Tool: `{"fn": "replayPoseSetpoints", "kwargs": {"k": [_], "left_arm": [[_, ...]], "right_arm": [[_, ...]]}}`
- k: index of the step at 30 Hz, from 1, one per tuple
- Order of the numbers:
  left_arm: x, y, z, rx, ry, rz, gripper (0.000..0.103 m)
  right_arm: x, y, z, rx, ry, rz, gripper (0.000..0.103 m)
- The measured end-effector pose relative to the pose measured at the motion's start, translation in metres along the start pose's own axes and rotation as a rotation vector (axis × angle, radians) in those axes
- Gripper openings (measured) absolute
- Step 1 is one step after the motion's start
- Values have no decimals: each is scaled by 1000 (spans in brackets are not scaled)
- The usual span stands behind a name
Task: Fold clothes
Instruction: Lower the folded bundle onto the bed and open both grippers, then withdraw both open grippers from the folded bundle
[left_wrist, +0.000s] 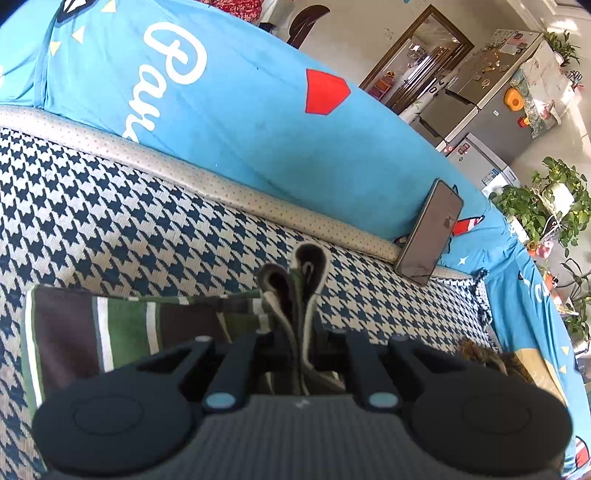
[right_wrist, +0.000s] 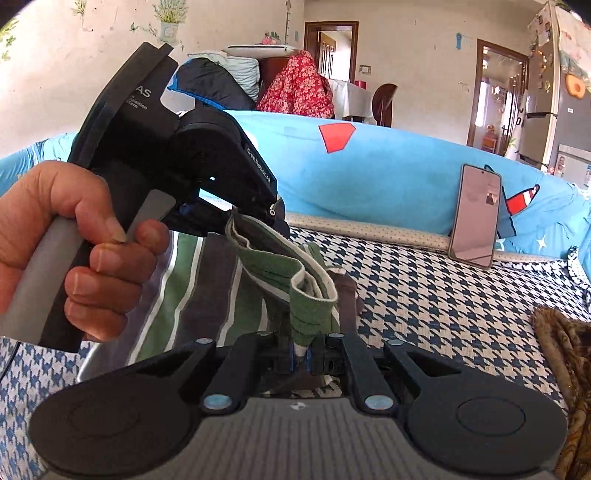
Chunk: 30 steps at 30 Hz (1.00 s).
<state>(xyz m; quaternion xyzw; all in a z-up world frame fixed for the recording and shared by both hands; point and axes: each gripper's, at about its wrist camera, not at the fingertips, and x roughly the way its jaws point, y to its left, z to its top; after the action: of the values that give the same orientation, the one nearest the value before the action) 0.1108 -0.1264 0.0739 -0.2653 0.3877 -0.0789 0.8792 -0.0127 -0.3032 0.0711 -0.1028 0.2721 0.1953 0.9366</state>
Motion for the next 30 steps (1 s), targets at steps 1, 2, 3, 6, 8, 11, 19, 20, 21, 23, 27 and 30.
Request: {"fn": "replayPoseSetpoints", "kwargs": {"k": [1, 2, 3, 6, 8, 11, 19, 20, 21, 23, 27, 30], "left_arm": [[3, 1, -1, -9, 4, 4, 14], [6, 1, -1, -17, 8, 7, 23], [7, 1, -1, -26, 9, 6, 30], [-1, -3, 4, -38, -17, -7, 56], [-10, -5, 10, -50, -41, -26, 63], [-28, -7, 20, -49, -63, -57, 73], [-81, 13, 25, 54, -80, 23, 74], [-87, 18, 24, 62, -77, 40, 76], [-94, 23, 21, 71, -73, 59, 79], [-103, 33, 13, 83, -57, 88, 81], [-113, 58, -12, 96, 2, 147, 81], [-114, 78, -31, 80, 44, 142, 81]], "right_arm": [[3, -2, -1, 2, 19, -14, 7], [4, -5, -1, 12, 30, -21, 7], [5, -9, -1, 22, 38, -28, 7], [6, -16, -2, 42, 52, -47, 9], [9, -18, -2, 40, 57, -85, 12], [16, -28, -1, 85, 86, -169, 21], [1, -65, 4, 290, 38, -137, 23], [0, -66, 5, 301, 30, -106, 23], [-1, -66, 7, 311, 22, -74, 23], [-5, -56, 9, 293, 13, -37, 23], [2, -37, 16, 221, 5, 11, 23], [7, -24, 18, 192, 13, 55, 23]]}}
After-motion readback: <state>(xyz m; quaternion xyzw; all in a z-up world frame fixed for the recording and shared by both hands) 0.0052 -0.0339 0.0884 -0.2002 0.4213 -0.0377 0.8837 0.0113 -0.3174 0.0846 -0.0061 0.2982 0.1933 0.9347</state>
